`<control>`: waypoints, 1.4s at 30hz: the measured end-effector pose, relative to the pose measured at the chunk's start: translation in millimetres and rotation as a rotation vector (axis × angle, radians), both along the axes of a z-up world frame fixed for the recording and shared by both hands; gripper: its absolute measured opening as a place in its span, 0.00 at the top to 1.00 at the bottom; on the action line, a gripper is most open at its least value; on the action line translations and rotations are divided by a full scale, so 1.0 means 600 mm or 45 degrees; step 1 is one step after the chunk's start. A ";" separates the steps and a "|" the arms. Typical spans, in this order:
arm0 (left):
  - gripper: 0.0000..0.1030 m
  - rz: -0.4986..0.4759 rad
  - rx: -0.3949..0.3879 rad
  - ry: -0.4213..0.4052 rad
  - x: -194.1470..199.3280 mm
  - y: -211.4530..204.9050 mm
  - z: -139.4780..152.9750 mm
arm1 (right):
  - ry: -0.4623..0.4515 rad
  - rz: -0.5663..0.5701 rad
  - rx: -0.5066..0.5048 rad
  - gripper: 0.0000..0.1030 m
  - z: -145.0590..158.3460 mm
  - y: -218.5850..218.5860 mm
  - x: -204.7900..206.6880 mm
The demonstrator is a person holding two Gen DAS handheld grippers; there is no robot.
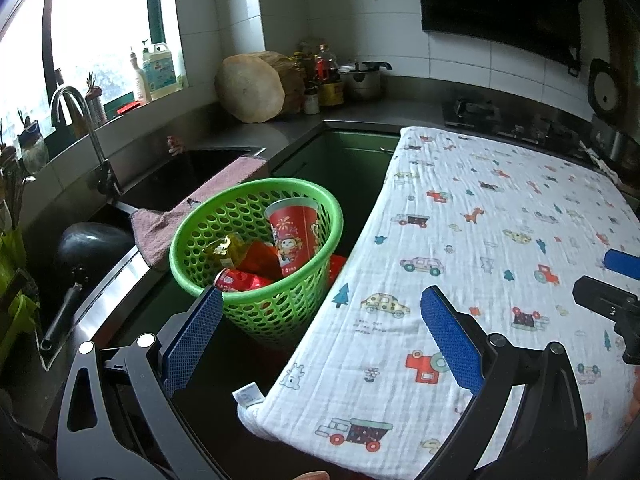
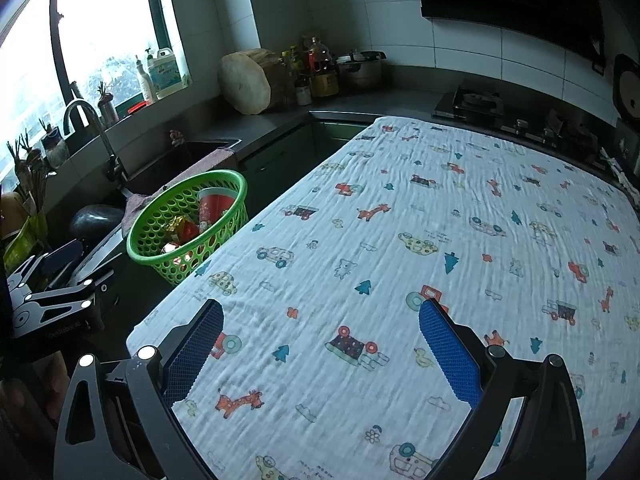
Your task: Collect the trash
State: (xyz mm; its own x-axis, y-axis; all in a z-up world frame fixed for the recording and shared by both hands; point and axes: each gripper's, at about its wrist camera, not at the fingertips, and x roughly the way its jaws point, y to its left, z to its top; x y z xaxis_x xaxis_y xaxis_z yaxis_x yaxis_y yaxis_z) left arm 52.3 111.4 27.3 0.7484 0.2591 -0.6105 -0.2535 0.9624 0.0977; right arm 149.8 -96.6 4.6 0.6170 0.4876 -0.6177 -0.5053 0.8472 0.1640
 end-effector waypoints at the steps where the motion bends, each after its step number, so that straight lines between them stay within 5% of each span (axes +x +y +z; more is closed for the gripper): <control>1: 0.05 0.000 0.000 0.000 0.000 -0.001 0.000 | 0.000 -0.003 -0.001 0.08 0.000 -0.001 0.000; 42: 0.05 -0.023 -0.018 0.019 0.005 -0.009 -0.008 | -0.010 -0.042 0.001 0.07 -0.001 -0.027 -0.005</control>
State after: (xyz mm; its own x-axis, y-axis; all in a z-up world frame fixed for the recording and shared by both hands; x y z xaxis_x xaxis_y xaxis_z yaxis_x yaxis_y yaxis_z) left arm 55.2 106.0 22.2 0.7435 0.2372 -0.6253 -0.2350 0.9680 0.0878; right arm 146.9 -112.7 3.7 0.6376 0.4675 -0.6123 -0.4786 0.8632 0.1608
